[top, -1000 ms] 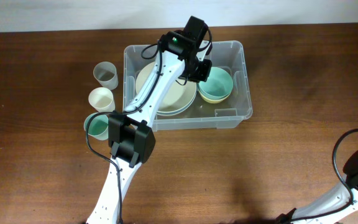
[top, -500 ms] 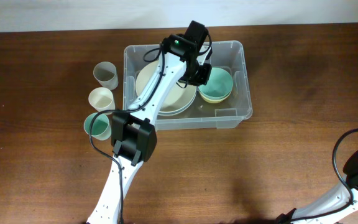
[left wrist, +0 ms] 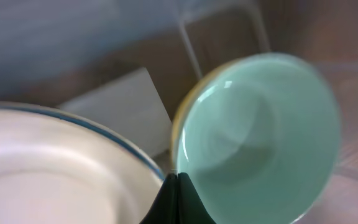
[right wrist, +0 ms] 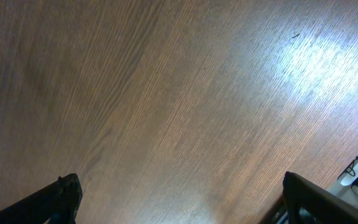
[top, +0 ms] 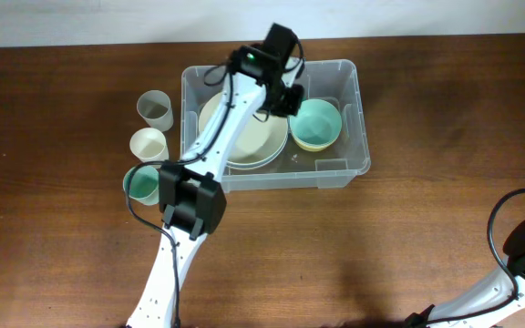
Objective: Pack container
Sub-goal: 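Move the left gripper back left toward the grey cup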
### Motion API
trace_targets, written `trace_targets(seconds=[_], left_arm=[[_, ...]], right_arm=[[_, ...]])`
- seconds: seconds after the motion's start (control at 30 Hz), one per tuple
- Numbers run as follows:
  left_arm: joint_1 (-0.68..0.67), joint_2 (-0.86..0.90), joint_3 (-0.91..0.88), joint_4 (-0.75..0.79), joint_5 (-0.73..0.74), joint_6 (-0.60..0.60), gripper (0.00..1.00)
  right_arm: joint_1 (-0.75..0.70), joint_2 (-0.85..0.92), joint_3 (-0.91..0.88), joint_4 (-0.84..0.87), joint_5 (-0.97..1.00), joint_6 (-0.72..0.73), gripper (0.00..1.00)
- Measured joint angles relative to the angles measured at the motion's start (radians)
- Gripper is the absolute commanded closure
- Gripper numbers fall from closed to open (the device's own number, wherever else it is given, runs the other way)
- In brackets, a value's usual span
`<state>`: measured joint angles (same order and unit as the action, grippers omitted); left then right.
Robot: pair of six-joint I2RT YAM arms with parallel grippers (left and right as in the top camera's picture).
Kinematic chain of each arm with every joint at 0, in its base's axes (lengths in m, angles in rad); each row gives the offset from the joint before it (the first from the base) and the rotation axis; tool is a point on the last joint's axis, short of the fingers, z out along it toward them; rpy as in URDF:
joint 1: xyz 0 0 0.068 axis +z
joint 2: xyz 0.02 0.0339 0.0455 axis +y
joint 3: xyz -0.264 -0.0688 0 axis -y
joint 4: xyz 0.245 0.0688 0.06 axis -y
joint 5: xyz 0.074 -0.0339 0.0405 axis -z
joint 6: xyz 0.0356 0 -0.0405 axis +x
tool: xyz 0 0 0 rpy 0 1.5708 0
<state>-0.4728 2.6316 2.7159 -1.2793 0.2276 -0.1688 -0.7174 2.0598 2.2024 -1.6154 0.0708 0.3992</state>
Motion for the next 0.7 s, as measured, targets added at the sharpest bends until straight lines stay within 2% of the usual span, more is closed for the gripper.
trace_targets(seconds=[0.17, 0.3, 0.43, 0.7], left_arm=[[0.029, 0.000, 0.149, -0.029, -0.005, 0.027, 0.99], [0.043, 0.000, 0.283, -0.077, -0.013, 0.050, 0.87], [0.057, 0.000, 0.388, -0.168, -0.061, 0.057, 0.81], [0.191, -0.005, 0.413, -0.372, -0.220, 0.037, 0.74]], right_arm=[[0.000, 0.000, 0.000, 0.000, 0.000, 0.000, 0.01], [0.000, 0.000, 0.000, 0.000, 0.000, 0.000, 0.01], [0.000, 0.000, 0.000, 0.000, 0.000, 0.000, 0.01], [0.000, 0.000, 0.000, 0.000, 0.000, 0.000, 0.01]])
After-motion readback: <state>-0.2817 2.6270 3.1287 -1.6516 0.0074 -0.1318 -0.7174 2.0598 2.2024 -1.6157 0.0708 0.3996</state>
